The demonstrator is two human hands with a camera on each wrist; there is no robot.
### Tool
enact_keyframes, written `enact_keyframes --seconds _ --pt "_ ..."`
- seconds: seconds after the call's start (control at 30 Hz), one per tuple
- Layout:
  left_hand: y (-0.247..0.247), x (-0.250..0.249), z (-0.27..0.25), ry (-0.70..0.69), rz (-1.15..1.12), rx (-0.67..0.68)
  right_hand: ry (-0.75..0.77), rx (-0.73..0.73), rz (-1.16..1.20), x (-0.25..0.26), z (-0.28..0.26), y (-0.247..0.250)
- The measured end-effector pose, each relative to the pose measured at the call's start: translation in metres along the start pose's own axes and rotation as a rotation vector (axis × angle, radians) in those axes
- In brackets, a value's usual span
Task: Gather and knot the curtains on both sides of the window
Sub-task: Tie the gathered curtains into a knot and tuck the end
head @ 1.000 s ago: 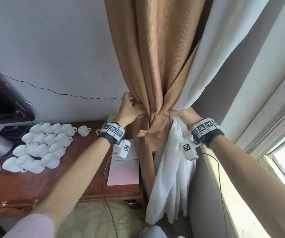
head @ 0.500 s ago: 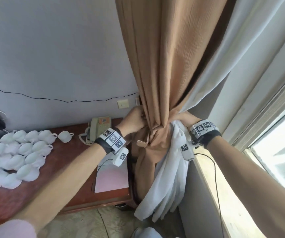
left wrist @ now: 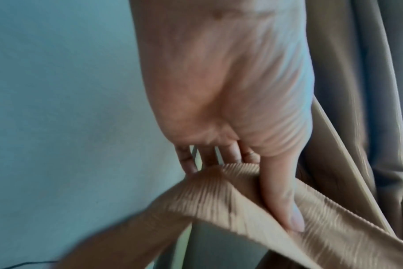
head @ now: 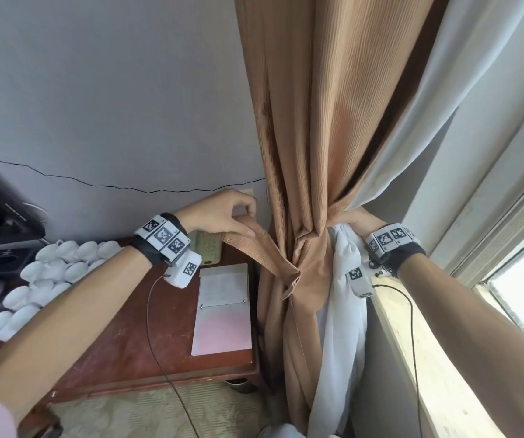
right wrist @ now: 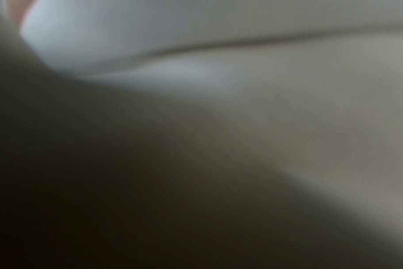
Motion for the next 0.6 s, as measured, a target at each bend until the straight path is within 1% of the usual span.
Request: enact_keyframes --seconds 0.07,0.1,0.13,0.2,0.27,0.33,0.37,0.4,0.43,0.5,0.53,0.57,0.6 --pt "0.007 0.006 -0.004 0.033 0.038 0.008 0.012 0.039 -0.005 0.001 -0.003 -0.008" --pt "0.012 0.009 -0.005 0.051 0.089 -0.010 0.021 0.060 0.001 0.002 -0.004 -0.011" --pt "0.018 0.012 -0.005 0.070 0.141 -0.042 0.031 0.062 -0.001 0.004 -0.006 -0.012" --pt "0.028 0.013 -0.003 0.079 0.241 -0.124 0.033 0.019 0.003 0.005 -0.005 -0.010" --pt "0.028 0.008 0.002 0.072 0.317 -0.197 0.021 -0.007 -0.001 0.004 -0.006 -0.011" --pt "0.018 0.001 0.014 0.063 0.323 -0.253 0.017 0.005 0.014 0.003 -0.006 -0.017" --pt "0.008 0.001 0.021 0.076 0.294 -0.296 0.017 0.015 0.028 0.003 -0.006 -0.020" --pt "-0.001 0.003 0.026 0.120 0.254 -0.353 0.015 0.022 0.040 0.002 -0.005 -0.022" --pt "-0.011 0.002 0.030 0.144 0.168 -0.423 0.011 0.023 0.044 0.002 -0.006 -0.025" --pt "-0.033 -0.002 0.032 0.226 -0.124 -0.548 0.016 0.035 0.059 0.001 -0.007 -0.030" --pt "-0.044 -0.006 0.032 0.273 -0.275 -0.581 0.012 0.029 0.076 0.000 -0.007 -0.029" --pt "-0.055 -0.008 0.035 0.284 -0.389 -0.598 0.008 0.013 0.088 -0.002 -0.007 -0.026" --pt "-0.062 -0.011 0.037 0.284 -0.444 -0.592 0.013 -0.003 0.092 -0.002 -0.008 -0.023"
Point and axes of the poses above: each hand's wrist, its own z-axis towards the middle knuckle, its own y-axis out of the back of the hand, x = y × z, the point moved 9 cm from there along z, towards the middle knuckle, and after that the axes turned 15 degrees about -y, right-handed, at the moved point
